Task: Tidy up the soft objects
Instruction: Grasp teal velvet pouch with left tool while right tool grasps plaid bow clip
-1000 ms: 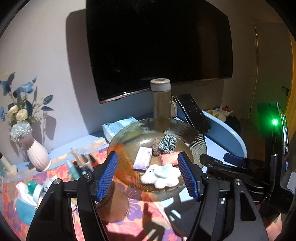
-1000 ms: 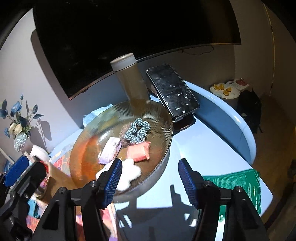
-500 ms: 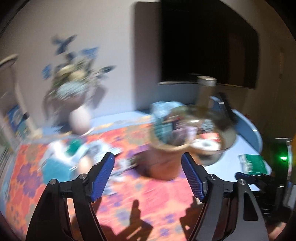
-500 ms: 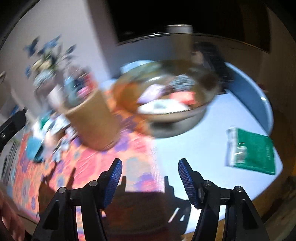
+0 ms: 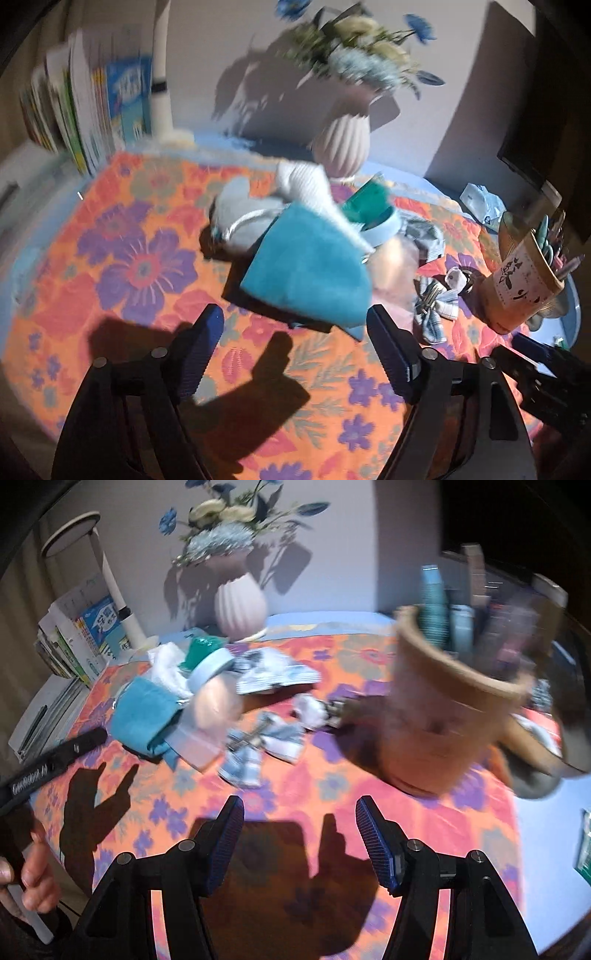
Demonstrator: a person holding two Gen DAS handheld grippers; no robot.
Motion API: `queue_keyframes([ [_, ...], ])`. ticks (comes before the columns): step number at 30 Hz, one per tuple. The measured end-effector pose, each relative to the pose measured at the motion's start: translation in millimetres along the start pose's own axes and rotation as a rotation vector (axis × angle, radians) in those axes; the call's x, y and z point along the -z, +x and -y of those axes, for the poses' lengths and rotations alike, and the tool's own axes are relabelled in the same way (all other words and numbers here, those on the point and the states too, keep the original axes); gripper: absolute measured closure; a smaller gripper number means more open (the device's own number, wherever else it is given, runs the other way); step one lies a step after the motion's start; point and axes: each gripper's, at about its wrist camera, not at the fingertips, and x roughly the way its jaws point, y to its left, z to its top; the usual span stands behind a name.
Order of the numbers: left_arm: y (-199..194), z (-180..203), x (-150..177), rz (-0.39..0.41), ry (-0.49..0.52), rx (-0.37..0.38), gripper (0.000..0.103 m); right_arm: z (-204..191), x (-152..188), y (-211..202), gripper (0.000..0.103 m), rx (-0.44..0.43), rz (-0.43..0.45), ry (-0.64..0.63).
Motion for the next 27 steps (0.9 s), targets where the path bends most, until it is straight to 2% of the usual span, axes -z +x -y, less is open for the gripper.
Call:
queue_keyframes([
  [5,26.9,-7.0,3.5,-0.042,-0.037,0.093,0.024,-13.2,-19.9,38.9,0.042,-0.054,-0.002,0.034],
  [9,39.4,2.0,-0.8,-0.034,-0.026,0.095,0.013,-20.6,-28.7,58.0,0.041,-0.046,-0.005,0.034],
  [12,50.1,8.6,-2.4,-0.049,-0.013,0.105,0.011,-25.8,-31.3,68.0,0.041,-0.014,-0.012,0.017],
  [14,56.3,12.5,-2.0,-0.056,0.005,0.091,0.011,-26.1,-30.9,73.0,0.038,-0.010,-0.016,0.013],
  [16,61.0,14.8,-1.0,-0.056,0.018,0.072,0.011,-26.1,-29.0,76.1,0.025,0.003,-0.011,0.009],
  [18,64.0,14.1,0.3,-0.049,0.017,0.061,0.012,-24.9,-26.5,80.6,0.024,0.029,-0.013,0.010],
  [19,64.1,12.6,0.2,-0.045,0.010,0.063,0.014,-24.3,-26.3,83.4,0.024,0.028,-0.020,0.011],
  [21,62.2,9.2,-0.1,-0.033,-0.004,0.102,0.042,-25.4,-27.2,83.4,0.024,0.035,-0.011,-0.001],
  [22,62.7,8.8,-0.2,-0.036,-0.002,0.105,0.048,-26.2,-27.1,84.7,0.024,0.039,-0.012,-0.006],
  [23,63.2,8.2,0.5,-0.039,0.002,0.098,0.057,-27.7,-27.0,86.6,0.024,0.050,-0.017,-0.015],
  [24,63.6,7.9,0.8,-0.040,0.000,0.102,0.065,-29.5,-26.4,86.4,0.030,0.056,-0.014,-0.021],
  [27,56.9,5.9,2.3,-0.012,-0.005,0.108,0.074,-35.9,-24.9,85.5,0.041,0.072,-0.005,-0.049],
])
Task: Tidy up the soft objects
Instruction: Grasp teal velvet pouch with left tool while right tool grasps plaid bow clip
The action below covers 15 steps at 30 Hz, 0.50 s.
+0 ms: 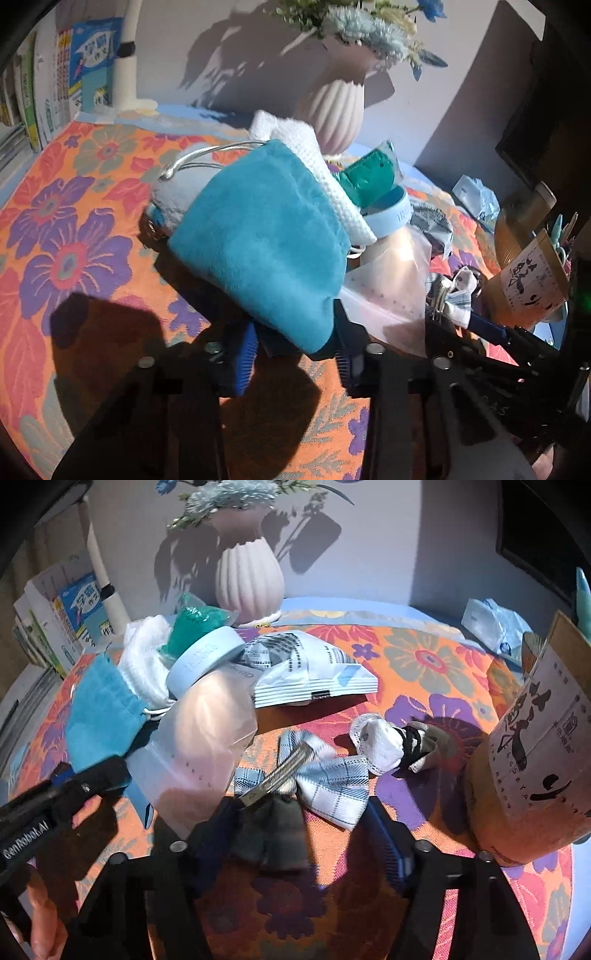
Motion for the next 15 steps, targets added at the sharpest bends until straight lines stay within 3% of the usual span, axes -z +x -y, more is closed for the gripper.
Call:
queue_keyframes([
  [4,-12.1,-3.7,4.4,0.031,0.001,0.038,0.082,-3.6,1.7,-1.3,0.065,-0.008,0.010,-0.024],
  [9,-34.2,-5.9,11.3,0.078,0.008,0.082,0.086,-2.5,6.7,-7.8,0.084,-0.021,0.025,-0.026],
  [15,-63.7,0.1,14.4,0.127,0.042,0.140,0.086,16.1,30.6,-29.3,0.084,-0.073,0.013,0.021],
])
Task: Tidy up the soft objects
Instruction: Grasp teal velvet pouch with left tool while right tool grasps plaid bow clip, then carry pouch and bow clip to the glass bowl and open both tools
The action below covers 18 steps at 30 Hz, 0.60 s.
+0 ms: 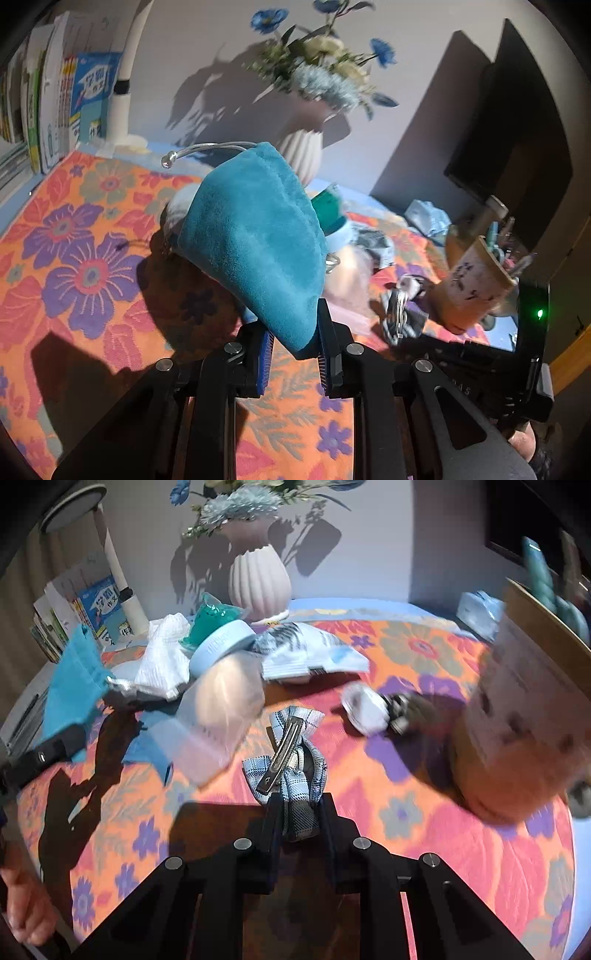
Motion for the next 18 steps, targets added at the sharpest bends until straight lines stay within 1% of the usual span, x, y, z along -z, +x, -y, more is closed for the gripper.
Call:
queue_keyframes([
  [3,-6.1,7.0,-0.5,0.009,0.012,0.025,0.086,6.8,14.1,-12.9,0.084,-0.032,-0.018,0.008],
  [6,-10.0,15.3,0.9,0.014,0.031,0.038,0.086,10.3,24.8,-26.4,0.083,0.002,-0.020,-0.019],
  [8,-10.3,20.8,2.7,0.012,0.041,0.045,0.086,17.2,26.5,-27.9,0.074,-0.001,-0.049,0.004],
  [10,-9.1,27.4,4.0,0.004,0.055,0.052,0.086,22.2,24.5,-27.9,0.043,-0.002,-0.056,0.039],
  [11,-8.8,30.5,4.5,0.000,0.064,0.051,0.086,23.6,23.0,-29.3,0.039,-0.005,-0.042,0.054],
  [12,-8.8,33.0,4.7,-0.002,0.072,0.051,0.086,22.8,21.0,-30.5,0.037,-0.017,-0.027,0.062],
  [13,-9.1,35.4,4.9,-0.004,0.079,0.054,0.086,21.0,19.5,-29.9,0.037,-0.025,-0.025,0.065],
  [16,-10.4,44.3,4.9,-0.005,0.096,0.067,0.086,15.0,14.0,-17.3,0.037,-0.021,-0.047,0.088],
  [17,-11.1,47.1,4.8,-0.004,0.105,0.069,0.086,12.7,13.1,-13.4,0.037,-0.011,-0.047,0.094],
  [18,-12.3,51.0,4.9,-0.003,0.114,0.073,0.086,9.0,12.6,-10.9,0.037,0.020,-0.039,0.088],
])
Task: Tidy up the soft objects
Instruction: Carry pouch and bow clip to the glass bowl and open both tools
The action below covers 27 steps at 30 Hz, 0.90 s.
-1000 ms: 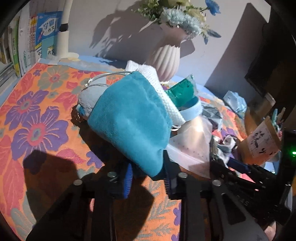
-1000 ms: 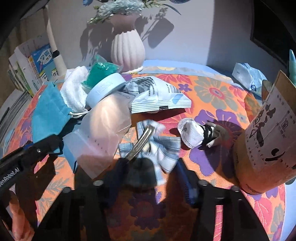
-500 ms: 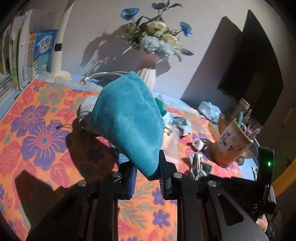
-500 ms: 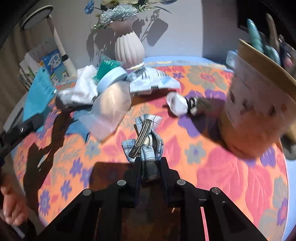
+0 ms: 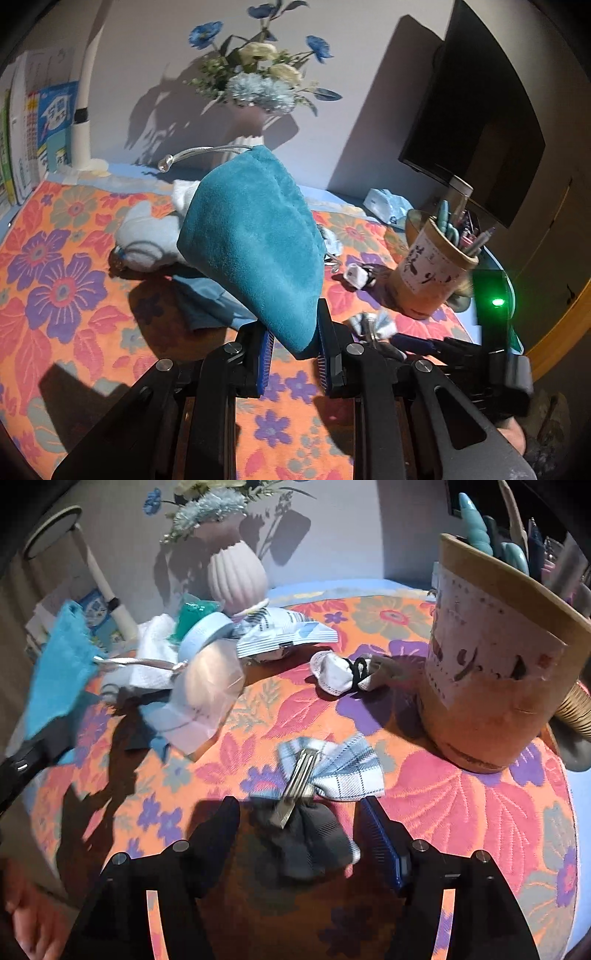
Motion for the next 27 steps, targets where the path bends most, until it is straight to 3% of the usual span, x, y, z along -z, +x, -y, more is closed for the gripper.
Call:
queue_keyframes([
  [2,-0.7,6.1,-0.1,0.000,0.012,0.005,0.086,-9.6,0.1,2.7,0.044,0.072,0.008,-0.039],
  [4,-1.4,12.4,-0.4,0.000,0.025,0.012,0.086,-17.1,3.7,3.1,0.062,0.120,0.018,-0.085],
  [7,-2.8,22.9,0.0,-0.002,0.044,0.024,0.086,-21.0,6.9,-0.9,0.076,0.104,0.018,-0.104],
  [16,-9.0,60.8,2.2,0.006,0.102,0.077,0.086,10.4,14.5,-41.1,0.079,0.076,0.020,-0.020],
  [27,-2.8,131.8,15.9,-0.023,0.215,0.175,0.086,84.4,23.6,-104.9,0.079,0.120,0.108,0.151],
])
